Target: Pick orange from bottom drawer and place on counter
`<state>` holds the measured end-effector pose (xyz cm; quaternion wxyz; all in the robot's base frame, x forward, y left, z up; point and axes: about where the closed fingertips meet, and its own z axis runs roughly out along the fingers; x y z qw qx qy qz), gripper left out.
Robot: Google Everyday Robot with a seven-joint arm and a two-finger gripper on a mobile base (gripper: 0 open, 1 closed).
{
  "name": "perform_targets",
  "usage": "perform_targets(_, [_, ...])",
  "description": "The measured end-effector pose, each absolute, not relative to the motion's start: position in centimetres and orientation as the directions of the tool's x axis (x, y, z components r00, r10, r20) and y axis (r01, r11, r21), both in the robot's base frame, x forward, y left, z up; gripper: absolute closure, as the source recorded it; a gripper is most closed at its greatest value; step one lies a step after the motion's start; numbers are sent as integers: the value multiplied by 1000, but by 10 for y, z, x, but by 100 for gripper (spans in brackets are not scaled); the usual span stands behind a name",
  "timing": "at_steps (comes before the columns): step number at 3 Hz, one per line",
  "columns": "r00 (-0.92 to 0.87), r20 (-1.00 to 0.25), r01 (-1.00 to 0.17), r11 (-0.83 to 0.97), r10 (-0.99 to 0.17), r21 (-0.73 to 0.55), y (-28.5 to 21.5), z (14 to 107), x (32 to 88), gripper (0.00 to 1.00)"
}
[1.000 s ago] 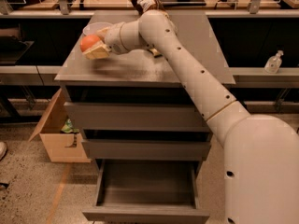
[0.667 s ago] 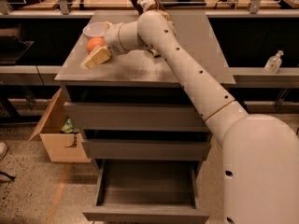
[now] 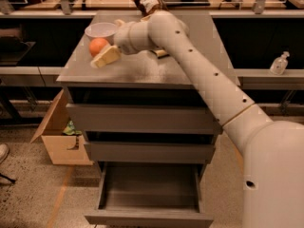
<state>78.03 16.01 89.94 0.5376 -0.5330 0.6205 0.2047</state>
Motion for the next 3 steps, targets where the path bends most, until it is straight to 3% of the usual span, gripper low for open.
perform_targets(2, [101,-891,-748,556,-443,-362,70,934,779,0])
perform_targets(3, [102,-890,-750,554,-444,-362,71,933,779,0])
